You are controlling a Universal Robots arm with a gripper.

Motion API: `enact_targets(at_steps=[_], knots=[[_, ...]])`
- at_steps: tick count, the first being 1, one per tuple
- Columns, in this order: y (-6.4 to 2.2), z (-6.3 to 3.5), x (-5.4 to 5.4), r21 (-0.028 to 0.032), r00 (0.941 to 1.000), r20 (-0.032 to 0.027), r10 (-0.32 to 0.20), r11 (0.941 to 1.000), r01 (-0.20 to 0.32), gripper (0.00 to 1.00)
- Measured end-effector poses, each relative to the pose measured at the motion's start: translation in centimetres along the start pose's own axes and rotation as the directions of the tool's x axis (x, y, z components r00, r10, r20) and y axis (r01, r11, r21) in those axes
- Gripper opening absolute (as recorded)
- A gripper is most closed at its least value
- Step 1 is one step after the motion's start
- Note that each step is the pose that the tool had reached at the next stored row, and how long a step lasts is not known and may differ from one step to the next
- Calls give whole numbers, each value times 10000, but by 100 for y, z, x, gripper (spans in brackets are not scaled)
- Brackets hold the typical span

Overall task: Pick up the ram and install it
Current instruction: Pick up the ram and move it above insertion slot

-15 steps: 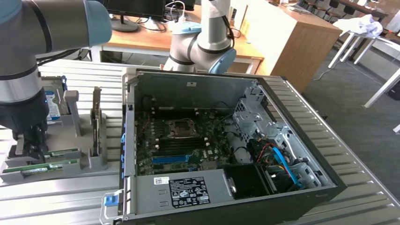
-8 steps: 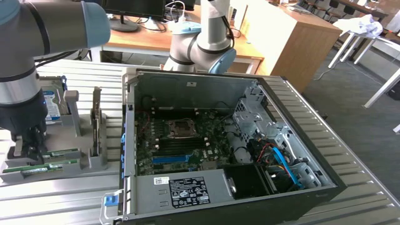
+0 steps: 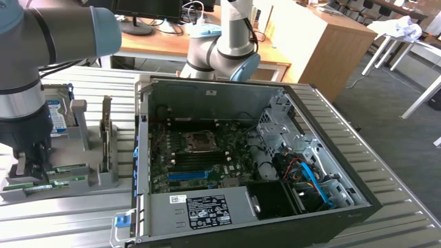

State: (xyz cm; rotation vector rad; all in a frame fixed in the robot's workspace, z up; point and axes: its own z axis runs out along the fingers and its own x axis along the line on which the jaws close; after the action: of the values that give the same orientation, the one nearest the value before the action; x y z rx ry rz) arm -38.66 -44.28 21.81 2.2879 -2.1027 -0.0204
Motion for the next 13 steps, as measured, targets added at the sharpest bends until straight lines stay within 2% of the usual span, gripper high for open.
enact_targets(at_steps=[10, 13], knots=[[-7, 108, -1, -12, 9999, -140, -43, 10000, 43, 36], [-19, 127, -1, -15, 9999, -160, -51, 10000, 51, 36]])
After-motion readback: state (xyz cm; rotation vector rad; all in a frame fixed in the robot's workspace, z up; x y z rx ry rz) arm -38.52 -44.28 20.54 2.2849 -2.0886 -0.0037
